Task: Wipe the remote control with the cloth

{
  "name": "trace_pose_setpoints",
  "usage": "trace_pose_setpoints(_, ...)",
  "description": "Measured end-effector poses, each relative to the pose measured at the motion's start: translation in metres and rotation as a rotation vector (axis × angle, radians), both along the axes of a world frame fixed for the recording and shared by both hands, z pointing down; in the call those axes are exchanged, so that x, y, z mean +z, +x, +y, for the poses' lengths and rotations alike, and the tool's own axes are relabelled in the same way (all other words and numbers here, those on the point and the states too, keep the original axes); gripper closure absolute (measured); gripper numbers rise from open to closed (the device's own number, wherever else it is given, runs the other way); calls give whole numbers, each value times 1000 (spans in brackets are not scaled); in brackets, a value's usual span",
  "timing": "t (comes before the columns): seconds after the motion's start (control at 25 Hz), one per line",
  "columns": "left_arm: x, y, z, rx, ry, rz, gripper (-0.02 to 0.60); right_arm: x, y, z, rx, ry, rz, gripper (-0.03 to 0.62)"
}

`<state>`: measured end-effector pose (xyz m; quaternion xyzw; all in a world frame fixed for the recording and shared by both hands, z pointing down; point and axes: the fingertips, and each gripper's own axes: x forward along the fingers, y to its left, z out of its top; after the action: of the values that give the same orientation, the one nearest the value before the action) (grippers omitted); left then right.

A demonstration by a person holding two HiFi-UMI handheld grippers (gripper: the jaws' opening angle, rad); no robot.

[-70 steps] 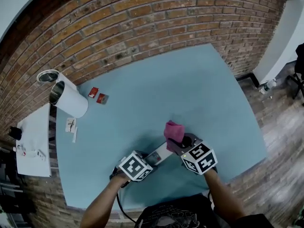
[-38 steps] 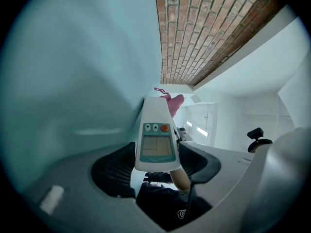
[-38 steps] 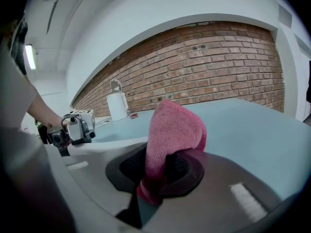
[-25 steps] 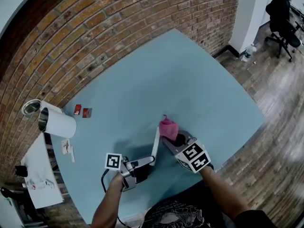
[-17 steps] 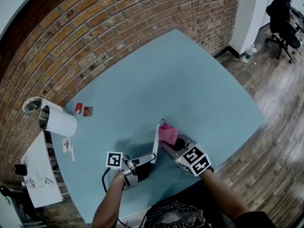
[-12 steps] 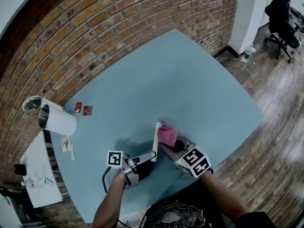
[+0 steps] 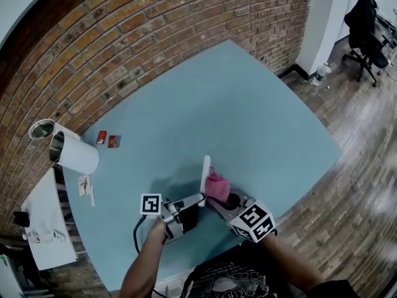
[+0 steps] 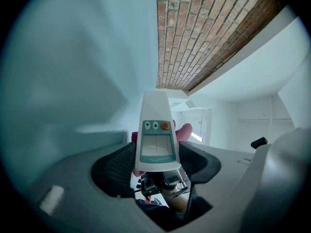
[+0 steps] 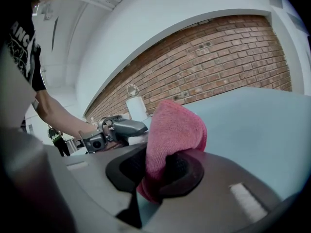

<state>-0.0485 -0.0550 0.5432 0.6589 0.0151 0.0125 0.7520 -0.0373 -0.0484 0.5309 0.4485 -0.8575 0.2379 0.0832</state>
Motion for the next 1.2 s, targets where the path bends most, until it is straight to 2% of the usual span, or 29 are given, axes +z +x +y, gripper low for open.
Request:
trace_pose_setpoints(0.32, -9, 3, -4, -27, 13, 38, 302, -17, -10, 17, 14, 30, -5, 528)
trace_pose_setpoints(0.56, -3, 3, -6, -40, 3, 24, 302, -27, -25, 31, 9, 62, 3, 528)
trace_pose_setpoints(0.92, -1, 5, -4, -41, 0, 21, 304, -43, -66, 45, -111, 118, 28, 528)
trace_pose_setpoints(1.2, -2, 4, -4, -50, -3, 24, 304, -7, -62, 47, -108, -3, 40, 528)
